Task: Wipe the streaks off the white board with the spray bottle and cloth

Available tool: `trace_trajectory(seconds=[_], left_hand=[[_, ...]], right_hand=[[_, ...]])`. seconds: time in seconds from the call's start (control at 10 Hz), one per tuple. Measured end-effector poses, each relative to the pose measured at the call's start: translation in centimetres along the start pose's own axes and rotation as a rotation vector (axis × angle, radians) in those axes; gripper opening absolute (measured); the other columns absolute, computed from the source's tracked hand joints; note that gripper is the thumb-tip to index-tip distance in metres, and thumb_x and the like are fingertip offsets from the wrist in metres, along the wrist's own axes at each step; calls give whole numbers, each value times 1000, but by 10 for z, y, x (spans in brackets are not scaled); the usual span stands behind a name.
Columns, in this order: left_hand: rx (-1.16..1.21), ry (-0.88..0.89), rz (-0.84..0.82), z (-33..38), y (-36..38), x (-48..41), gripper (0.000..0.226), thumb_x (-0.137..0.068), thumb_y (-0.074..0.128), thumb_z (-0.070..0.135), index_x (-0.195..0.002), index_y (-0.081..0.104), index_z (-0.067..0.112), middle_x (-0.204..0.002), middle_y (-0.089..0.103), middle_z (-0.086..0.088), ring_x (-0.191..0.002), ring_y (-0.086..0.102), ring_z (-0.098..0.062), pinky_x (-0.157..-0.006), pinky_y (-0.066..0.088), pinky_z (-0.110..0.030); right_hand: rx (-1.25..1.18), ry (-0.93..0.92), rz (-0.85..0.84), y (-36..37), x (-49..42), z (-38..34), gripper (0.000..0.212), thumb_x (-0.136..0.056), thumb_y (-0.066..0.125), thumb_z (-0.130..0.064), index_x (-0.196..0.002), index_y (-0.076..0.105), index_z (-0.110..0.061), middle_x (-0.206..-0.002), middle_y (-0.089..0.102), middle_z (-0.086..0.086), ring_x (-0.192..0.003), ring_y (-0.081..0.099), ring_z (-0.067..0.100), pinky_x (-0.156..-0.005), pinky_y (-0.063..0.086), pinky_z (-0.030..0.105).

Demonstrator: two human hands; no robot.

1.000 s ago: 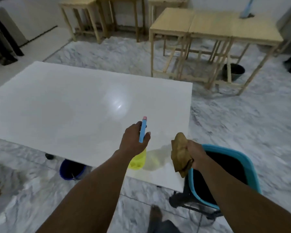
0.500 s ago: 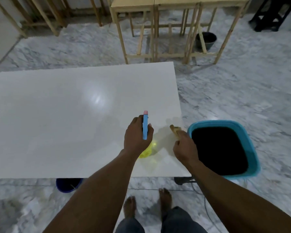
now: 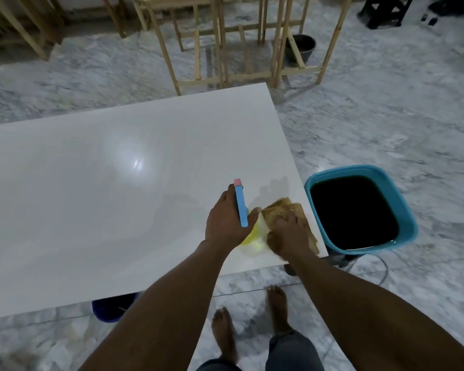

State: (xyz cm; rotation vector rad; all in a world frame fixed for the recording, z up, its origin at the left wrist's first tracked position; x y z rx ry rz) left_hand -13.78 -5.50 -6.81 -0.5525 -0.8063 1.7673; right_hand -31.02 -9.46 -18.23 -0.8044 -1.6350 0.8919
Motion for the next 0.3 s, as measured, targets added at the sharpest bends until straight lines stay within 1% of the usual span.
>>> trace_trajectory(seconds=[0.1,0.2,0.3], left_hand=[[-19,-13,-240,-11,1,1,104,-73,85,56,-155,30,24,-128,63,-2,-112,65,-26,-95,56,-45],[-282,-79,-567,-31,0,-4,133,-62,89,61,-162,7,30,-147,46,-7,-131,55,-31,-105,50,-50],[-481,-145,-629,-47,-33,-25,130,-66,87,61,-161,4,34,-152,38,-9,-136,51,-33,-108,48,-54]], right_hand=[[-11,6,-27,-10,-9,0,39,-77,41,-28,-110,60,-37,-135,53,12,-126,46,35,-104,42,46],[-148,-26,-70,-31,-22,-14,36,-84,39,-26,-109,61,-39,-131,59,5,-123,51,32,-101,44,48],[-181,-93,-72,-82,-26,-41,63,-94,49,-34,-154,34,-23,-161,31,7,-149,27,26,-121,25,45]])
Point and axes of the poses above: each hand's wrist, its own x-axis away from the middle knuckle, its own y-axis out of the palm, z = x × y, the point moved 9 cm from there along -x, towards the middle knuckle
